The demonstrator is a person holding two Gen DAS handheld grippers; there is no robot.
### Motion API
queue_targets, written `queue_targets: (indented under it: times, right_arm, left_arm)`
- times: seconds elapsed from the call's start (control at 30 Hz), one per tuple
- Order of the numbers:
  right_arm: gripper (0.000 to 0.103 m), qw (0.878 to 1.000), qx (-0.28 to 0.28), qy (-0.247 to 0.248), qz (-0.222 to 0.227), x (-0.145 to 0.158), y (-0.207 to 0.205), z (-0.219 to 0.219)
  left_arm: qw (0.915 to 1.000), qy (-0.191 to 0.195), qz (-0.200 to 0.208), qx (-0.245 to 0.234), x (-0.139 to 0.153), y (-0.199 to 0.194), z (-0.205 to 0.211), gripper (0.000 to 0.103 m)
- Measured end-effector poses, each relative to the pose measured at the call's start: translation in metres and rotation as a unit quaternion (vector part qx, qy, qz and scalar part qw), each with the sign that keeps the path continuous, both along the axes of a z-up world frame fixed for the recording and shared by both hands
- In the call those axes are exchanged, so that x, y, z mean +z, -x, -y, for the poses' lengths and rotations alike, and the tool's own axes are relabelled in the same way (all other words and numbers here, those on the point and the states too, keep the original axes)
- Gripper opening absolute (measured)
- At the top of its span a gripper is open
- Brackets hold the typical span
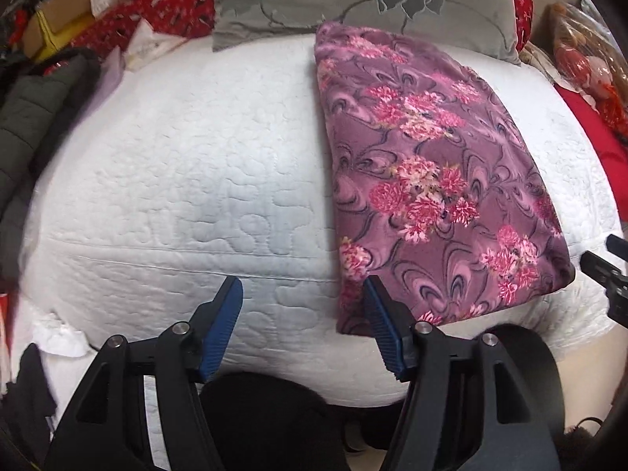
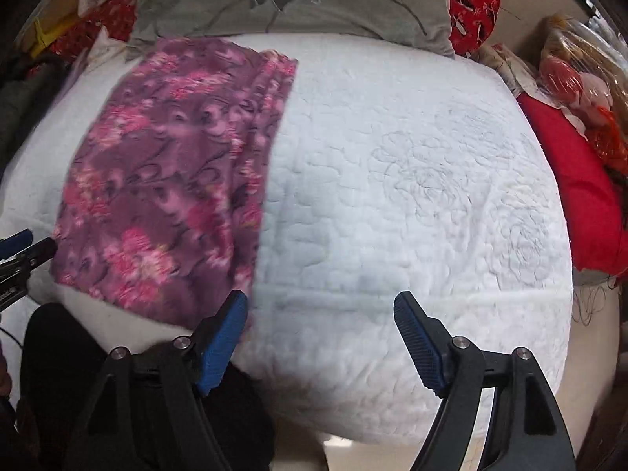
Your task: Fold small clothes
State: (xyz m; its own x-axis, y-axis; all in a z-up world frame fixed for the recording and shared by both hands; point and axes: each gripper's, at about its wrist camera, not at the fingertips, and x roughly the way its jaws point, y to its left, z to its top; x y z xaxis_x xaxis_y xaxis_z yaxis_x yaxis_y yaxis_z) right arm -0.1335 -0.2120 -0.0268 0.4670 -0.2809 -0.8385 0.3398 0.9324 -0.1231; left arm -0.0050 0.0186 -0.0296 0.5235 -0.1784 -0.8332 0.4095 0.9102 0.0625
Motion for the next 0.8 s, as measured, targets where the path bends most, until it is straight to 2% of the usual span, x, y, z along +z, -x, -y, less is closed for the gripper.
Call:
queue_targets:
  times: [0.17,0.33,0.5,0.8]
  right_arm:
    - [0.089,0.999,0.015,0.033,0.037,0.018,0.011,-0.017]
    - [0.090,0.996,0.025,0.062,0.065,0.028,0.008,-0.030]
    - [0.092,0.994,0.024,0.058,0.089,0.033,0.018,-0.032]
    - [0.093,0.993,0.000,0.051,0.105,0.039,0.032,-0.026]
  left_arm:
    - [0.9990,-0.023,0.038,0.002,0.002,0.017,-0.002,0.063]
    - [0.9975,-0.038,0.059,-0.003,0.004,0.033,0.003,0.063]
    - [0.9967,-0.026,0.075,-0.014,0.014,0.042,0.004,0.063]
    - [0.9953,-0.003,0.092,-0.031,0.024,0.057,0.009,0.064]
